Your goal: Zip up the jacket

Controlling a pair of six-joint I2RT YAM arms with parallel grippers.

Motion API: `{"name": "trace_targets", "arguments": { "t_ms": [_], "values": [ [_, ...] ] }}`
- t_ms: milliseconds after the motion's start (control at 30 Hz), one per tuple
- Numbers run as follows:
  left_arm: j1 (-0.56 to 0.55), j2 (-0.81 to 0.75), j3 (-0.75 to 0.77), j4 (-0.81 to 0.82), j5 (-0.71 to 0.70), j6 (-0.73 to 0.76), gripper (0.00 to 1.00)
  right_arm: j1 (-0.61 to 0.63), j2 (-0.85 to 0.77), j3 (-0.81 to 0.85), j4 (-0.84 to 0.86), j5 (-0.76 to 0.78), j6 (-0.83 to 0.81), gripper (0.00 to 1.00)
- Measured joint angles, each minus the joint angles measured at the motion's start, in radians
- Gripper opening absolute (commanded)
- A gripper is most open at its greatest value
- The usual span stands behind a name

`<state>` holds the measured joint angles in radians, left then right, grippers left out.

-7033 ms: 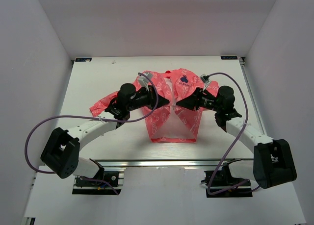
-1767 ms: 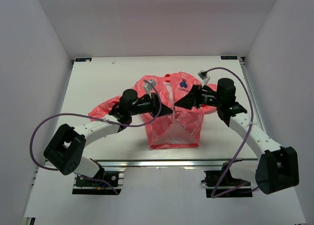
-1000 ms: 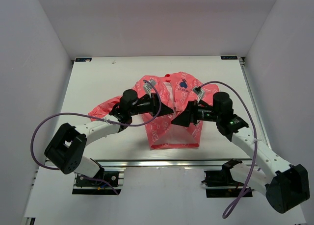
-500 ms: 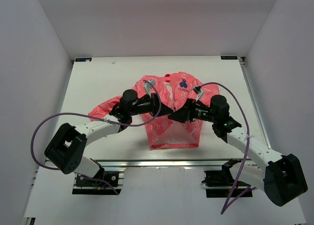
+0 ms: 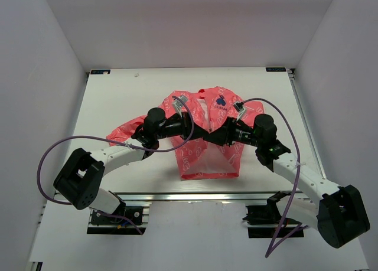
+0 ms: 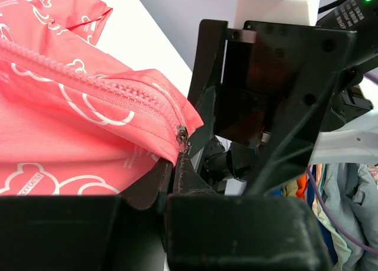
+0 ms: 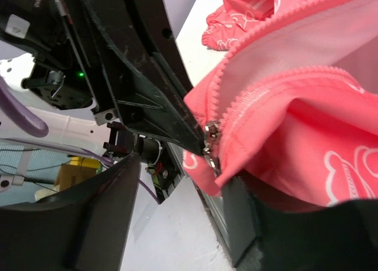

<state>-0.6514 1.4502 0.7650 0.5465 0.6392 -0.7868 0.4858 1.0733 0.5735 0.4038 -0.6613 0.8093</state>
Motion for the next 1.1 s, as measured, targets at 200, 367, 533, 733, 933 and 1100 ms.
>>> {"name": "trace_targets", "arguments": {
  "t_ms": [200,367,533,733,933,1100],
  "values": [
    [0.0,0.0,0.0,-0.001,0.002,0.0,0.0,0.0,-0.002,0.0,-0.042,0.023,-0.025,0.36],
    [0.0,0.0,0.0,0.0,0.006,0.0,0.0,0.0,-0.013,0.0,-0.079,0.051,-0.047,0.18],
    [0.0,0.0,0.0,-0.012,0.013,0.011,0.0,0.0,-0.013,0.006,-0.125,0.063,-0.069,0.16],
    [0.0,0.0,0.0,-0.031,0.027,0.048,0.0,0.001,-0.014,0.032,-0.194,0.076,-0.111,0.24],
    [0.0,0.002,0.0,-0.05,0.036,0.071,0.0,0.001,-0.014,0.035,-0.204,0.068,-0.121,0.28],
    [0.0,0.002,0.0,-0.053,0.038,0.075,0.0,0.001,-0.014,0.04,-0.207,0.06,-0.121,0.19]
  ]
}}
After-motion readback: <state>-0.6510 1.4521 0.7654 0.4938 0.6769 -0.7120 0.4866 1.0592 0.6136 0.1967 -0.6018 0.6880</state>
